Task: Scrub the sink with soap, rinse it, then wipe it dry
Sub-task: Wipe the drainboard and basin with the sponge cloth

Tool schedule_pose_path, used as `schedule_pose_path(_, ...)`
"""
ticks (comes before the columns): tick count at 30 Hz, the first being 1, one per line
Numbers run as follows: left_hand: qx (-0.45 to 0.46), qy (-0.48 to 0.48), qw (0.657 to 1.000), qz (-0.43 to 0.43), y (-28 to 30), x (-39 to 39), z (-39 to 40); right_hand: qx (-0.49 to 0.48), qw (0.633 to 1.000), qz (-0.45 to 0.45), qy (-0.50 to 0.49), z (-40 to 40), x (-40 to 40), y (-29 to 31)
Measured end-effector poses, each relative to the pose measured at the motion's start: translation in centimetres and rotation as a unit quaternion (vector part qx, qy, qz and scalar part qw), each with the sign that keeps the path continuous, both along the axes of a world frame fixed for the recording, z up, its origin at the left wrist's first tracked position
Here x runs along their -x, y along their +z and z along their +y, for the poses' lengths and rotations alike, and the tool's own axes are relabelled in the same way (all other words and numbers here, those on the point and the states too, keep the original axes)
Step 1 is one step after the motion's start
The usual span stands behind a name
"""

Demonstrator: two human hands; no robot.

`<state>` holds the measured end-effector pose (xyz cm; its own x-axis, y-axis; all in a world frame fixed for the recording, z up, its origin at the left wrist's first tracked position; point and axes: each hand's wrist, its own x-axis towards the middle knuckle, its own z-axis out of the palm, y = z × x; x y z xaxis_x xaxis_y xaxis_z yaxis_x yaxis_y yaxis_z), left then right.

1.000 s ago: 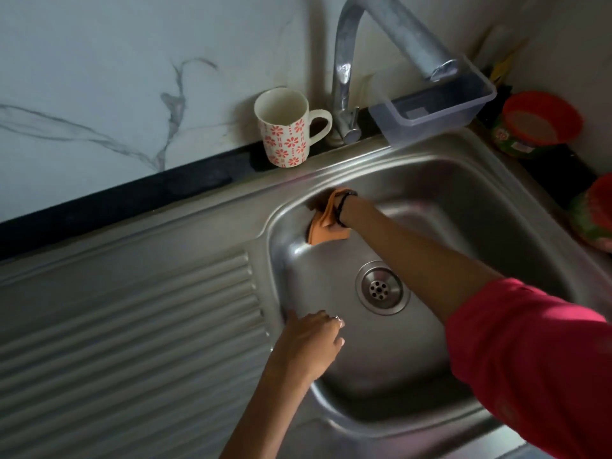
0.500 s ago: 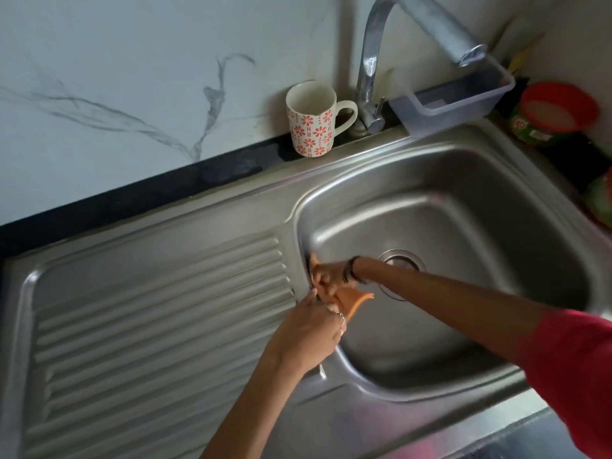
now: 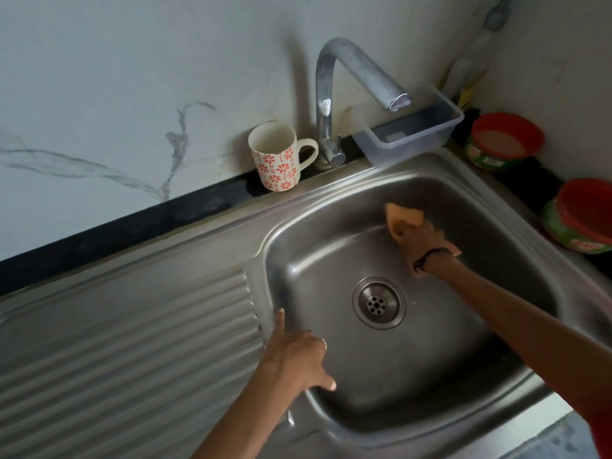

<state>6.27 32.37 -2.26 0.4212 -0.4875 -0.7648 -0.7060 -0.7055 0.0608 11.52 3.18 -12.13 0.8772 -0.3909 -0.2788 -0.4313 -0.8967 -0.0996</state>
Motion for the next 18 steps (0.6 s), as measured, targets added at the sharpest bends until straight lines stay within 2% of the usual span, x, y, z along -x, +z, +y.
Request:
schedule_pose_path(3, -0.060, -0.027, 0.997, -0.028, 0.2, -0.4, -0.8, -0.006, 0.997, 0.083, -0.002, -2.4, -0.1, -3.8)
schedule_pose_path(6, -0.052, -0.024, 0.997, -0.055, 0.0, -0.5, -0.9, -0.064, 0.992, 0.099, -0.035, -2.7, -0.1, -6.6)
schedule_pose_path(8, -0.029, -0.011, 0.996, -0.080, -0.4, -0.3, -0.3, -0.055, 0.990, 0.116, -0.056, -1.4, 0.3, -6.9)
schedule_pose_path(11, 0.015, 0.000, 0.993, -0.121, -0.9, 0.4, 0.9, -0.046, 0.993, 0.079, -0.076, 0.1, 0.6, -6.7)
schedule_pose_path(18, 0.128, 0.064, 0.977, -0.157, -1.5, 2.0, 3.1, -0.110, 0.989, 0.047, -0.084, 4.3, -0.4, -8.0)
